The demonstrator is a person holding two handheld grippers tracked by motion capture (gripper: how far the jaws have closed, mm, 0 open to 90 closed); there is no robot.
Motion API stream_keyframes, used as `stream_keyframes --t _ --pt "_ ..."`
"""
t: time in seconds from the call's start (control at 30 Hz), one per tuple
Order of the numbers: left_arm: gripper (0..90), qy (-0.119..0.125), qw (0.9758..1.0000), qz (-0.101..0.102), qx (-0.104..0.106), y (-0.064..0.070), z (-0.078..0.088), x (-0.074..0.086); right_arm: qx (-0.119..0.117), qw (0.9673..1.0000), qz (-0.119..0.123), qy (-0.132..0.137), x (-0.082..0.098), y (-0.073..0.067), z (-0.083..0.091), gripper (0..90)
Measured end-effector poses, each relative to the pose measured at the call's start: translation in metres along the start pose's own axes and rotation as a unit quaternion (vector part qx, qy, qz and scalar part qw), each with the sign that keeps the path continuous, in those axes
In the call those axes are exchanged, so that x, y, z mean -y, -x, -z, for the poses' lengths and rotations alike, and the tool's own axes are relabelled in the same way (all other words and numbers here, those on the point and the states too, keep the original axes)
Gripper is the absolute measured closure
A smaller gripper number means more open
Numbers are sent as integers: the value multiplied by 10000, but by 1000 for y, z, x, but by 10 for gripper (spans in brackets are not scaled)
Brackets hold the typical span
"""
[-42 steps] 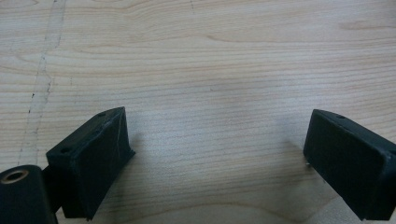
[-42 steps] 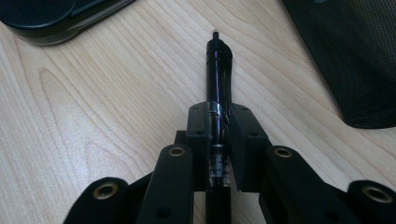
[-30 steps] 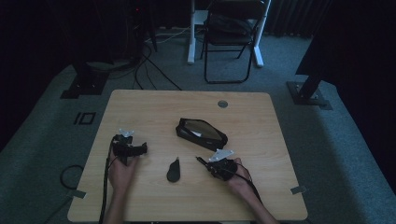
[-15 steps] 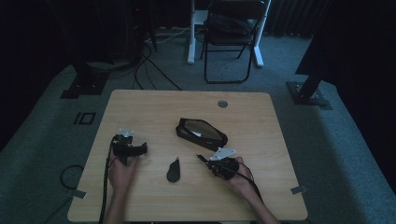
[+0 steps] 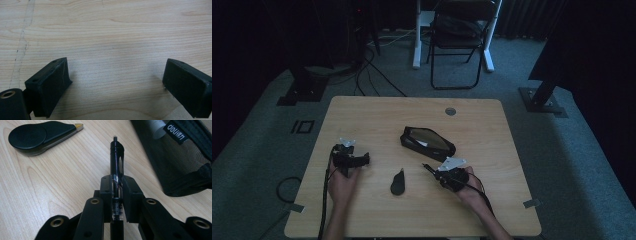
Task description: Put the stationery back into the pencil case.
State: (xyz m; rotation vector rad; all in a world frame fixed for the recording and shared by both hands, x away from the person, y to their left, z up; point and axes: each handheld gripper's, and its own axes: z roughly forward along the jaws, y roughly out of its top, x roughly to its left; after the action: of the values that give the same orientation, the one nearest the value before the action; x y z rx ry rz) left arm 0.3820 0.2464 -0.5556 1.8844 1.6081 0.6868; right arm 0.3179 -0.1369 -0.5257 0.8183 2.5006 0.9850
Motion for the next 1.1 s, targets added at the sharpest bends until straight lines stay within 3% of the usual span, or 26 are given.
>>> stream_keyframes --t 1.1 --pt "72 0 10000 0 -1 0 0 0 72 9997 30 211 -11 3 14 798"
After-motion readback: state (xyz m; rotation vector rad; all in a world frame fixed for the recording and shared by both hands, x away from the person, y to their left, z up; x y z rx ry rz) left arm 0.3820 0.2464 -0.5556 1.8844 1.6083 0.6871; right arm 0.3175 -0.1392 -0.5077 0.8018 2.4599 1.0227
